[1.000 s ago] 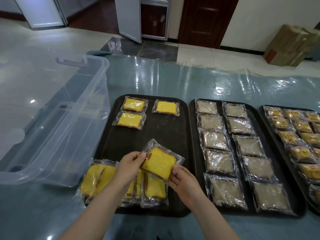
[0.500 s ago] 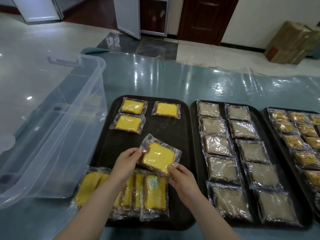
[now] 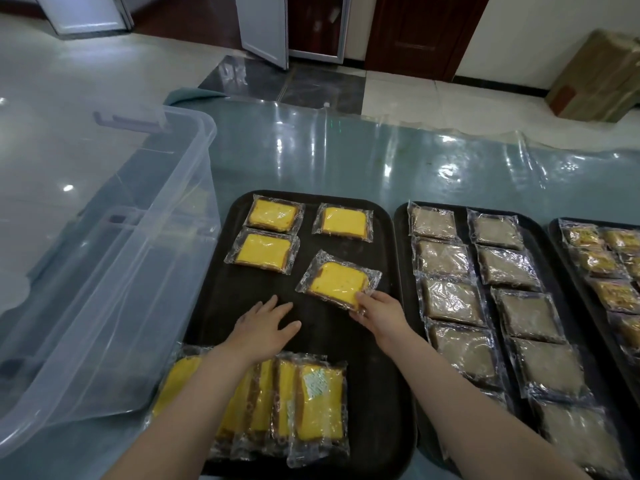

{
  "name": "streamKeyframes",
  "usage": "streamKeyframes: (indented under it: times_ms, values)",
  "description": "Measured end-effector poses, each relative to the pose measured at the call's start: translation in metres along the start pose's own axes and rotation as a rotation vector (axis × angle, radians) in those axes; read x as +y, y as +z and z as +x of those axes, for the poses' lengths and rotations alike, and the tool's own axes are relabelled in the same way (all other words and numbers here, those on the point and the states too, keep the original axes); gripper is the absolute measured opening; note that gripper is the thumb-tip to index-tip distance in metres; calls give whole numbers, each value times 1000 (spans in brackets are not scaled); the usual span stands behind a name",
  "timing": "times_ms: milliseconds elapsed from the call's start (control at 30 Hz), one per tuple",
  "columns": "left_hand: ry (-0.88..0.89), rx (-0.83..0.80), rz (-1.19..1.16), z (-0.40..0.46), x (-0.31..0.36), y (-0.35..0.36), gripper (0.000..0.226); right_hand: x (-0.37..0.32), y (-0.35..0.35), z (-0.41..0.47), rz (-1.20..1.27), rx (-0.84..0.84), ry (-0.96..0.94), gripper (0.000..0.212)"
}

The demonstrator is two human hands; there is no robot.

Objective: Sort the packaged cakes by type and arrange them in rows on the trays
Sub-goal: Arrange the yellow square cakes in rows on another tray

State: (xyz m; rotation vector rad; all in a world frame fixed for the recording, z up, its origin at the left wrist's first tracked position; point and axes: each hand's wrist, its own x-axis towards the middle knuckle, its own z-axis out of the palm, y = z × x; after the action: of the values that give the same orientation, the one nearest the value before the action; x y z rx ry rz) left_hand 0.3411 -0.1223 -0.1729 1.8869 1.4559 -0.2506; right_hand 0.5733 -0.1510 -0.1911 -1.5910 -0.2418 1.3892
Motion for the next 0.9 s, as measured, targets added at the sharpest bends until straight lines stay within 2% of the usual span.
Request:
streamKeyframes:
  times_ms: [200,333,533,733,900]
  values:
    - [-68,-22,84,15,-2,5,70,-13,15,25,-82,6,-40,13]
    - [-61,-44,93,19,-7,4,72,-20,17,39,-95,25,-34,22]
    - [-59,-54,84,20,-6,3,73,-29,14,55,-185,29,-33,5]
    - [-61,-63,91,21,-5,2,75,-38,11,64,-417,73,-112,5]
    - [-54,-57,88,21,-6,2,74,-38,9,73,-709,162,-204,21]
